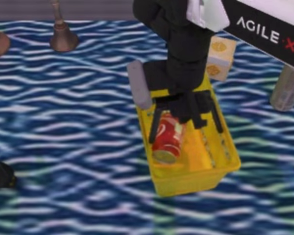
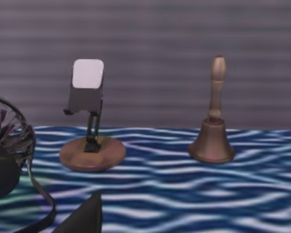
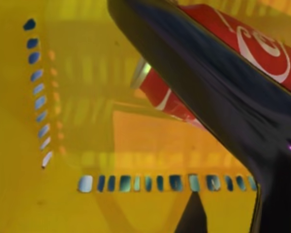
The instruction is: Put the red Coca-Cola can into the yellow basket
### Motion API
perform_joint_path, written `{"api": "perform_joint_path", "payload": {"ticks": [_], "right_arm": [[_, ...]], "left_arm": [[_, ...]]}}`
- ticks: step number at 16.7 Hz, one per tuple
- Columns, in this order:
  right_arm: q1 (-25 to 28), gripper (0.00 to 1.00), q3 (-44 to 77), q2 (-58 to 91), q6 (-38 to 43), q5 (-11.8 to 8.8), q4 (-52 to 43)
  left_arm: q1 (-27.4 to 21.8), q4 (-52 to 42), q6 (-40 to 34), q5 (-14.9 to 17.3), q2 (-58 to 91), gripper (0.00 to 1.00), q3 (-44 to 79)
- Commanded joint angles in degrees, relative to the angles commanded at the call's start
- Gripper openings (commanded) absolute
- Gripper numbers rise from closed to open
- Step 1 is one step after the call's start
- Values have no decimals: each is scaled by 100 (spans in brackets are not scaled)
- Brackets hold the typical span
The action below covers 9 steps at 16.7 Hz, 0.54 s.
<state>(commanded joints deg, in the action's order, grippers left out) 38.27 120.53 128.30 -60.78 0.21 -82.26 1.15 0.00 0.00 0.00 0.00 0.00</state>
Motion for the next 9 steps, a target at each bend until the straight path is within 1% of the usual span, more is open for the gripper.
{"api": "perform_joint_path", "payload": {"ticks": [2,7,9], "right_arm": [[-6,0,101,1,-33,1,-102],[-132,0,895,-54,-187,0,-971],[-157,0,1030,-76,-216,-1,-1106]], "left_arm": [[0,0,0,0,0,100,0],[0,0,0,0,0,100,0],[0,0,0,0,0,100,0]]}}
